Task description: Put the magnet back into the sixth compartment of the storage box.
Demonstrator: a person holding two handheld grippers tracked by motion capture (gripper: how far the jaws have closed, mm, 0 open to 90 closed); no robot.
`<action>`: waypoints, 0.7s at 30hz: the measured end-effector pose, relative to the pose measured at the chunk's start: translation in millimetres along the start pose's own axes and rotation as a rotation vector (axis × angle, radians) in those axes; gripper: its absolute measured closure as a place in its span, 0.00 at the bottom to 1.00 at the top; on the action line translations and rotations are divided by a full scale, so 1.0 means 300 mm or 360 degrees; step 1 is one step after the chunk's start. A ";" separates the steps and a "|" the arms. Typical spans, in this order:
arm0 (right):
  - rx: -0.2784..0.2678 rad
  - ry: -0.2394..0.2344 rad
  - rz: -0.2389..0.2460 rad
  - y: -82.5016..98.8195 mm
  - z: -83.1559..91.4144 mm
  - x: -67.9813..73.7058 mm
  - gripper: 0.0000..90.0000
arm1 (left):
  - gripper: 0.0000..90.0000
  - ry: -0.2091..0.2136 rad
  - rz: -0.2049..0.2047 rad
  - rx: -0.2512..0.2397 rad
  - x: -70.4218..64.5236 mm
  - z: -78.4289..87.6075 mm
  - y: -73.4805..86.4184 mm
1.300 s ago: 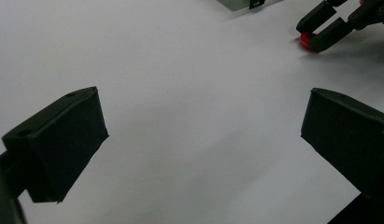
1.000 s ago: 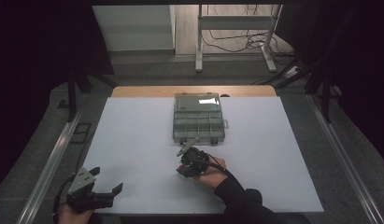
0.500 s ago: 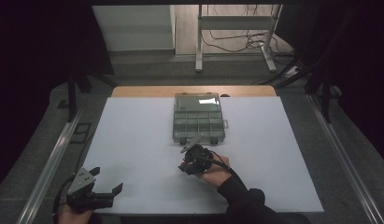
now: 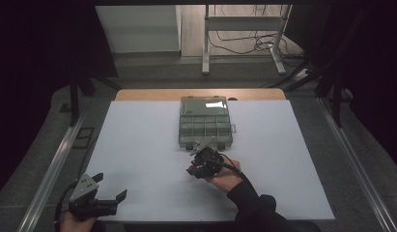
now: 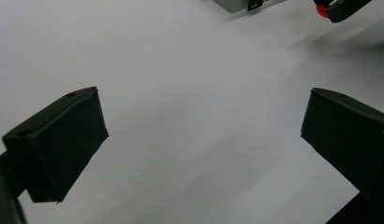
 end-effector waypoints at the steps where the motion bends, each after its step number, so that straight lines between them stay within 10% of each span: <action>1: -0.0001 0.0000 -0.0006 0.000 0.002 -0.001 0.69 | 0.01 0.0000 0.0000 0.0000 0.000 0.000 0.000; 21: -0.0020 0.0038 -0.0063 -0.011 0.036 -0.049 0.69 | 0.01 -0.0001 -0.0003 0.0009 0.001 -0.001 0.000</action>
Point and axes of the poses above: each handheld gripper's, and its own axes: z roughly backward along the jaws, y roughly out of its underside, x roughly to its left, the point moved 4 cm from there along -z, roughly forward along the jaws, and after that the axes turned 1 degree about y, right-handed, at the moved point
